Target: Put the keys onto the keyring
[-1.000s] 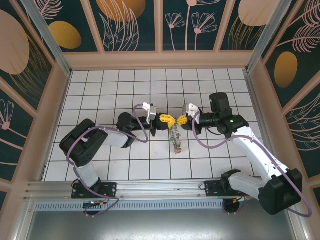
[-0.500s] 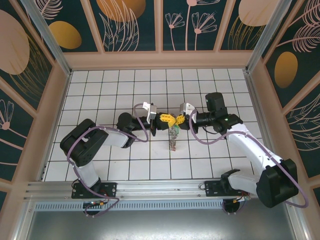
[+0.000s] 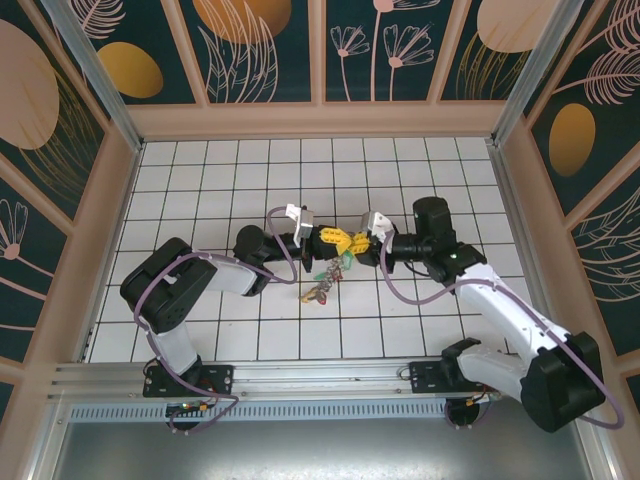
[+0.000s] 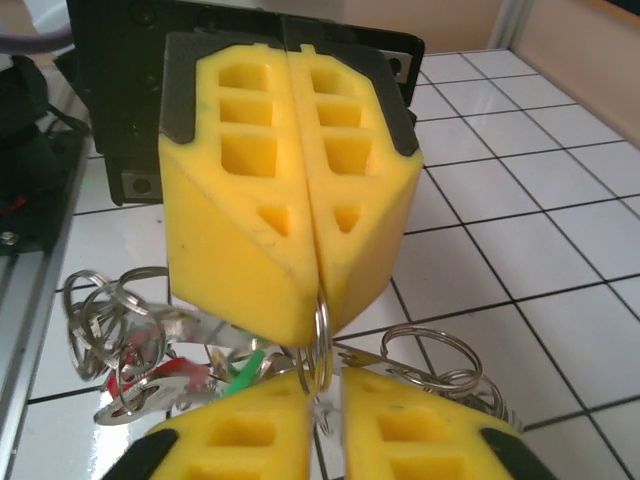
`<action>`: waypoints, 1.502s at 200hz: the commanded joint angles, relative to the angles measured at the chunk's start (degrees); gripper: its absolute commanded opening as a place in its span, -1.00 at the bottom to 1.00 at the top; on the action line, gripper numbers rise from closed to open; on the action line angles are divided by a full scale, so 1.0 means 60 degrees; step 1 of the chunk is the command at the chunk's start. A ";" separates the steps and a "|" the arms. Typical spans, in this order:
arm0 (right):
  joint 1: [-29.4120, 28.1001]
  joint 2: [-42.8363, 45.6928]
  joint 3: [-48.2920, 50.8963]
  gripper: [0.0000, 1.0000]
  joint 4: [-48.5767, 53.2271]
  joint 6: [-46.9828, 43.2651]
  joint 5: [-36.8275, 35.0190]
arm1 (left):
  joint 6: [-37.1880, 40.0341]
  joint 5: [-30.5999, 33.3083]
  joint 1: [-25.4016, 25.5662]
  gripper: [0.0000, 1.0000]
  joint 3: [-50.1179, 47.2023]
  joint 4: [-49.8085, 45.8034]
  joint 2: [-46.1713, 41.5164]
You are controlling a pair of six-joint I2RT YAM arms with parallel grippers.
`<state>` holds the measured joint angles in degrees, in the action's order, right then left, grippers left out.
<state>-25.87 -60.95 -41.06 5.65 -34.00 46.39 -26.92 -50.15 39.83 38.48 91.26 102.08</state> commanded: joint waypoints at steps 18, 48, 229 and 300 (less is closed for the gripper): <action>0.0357 0.1103 0.0200 -0.61 -0.0195 -0.0276 -0.0252 | -0.0167 0.0170 0.0065 -1.00 0.0196 0.2276 0.0014; 0.0462 0.1410 -0.0037 -0.54 0.0771 -0.1015 -0.0064 | -0.0172 0.0169 0.0065 -1.00 0.0208 0.2261 -0.0007; 0.0444 0.0254 -0.0743 -0.45 0.0656 -0.1247 0.1072 | -0.0471 -0.0183 0.0073 -1.00 0.0505 0.2276 0.0198; 0.0329 -0.0070 -0.0867 -0.78 0.1103 -0.1503 0.1014 | -0.0524 -0.0224 0.0092 -1.00 0.0508 0.2287 0.0211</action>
<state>-23.40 -60.29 -44.01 10.74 -41.06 50.74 -28.99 -51.18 40.07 39.92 91.00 103.20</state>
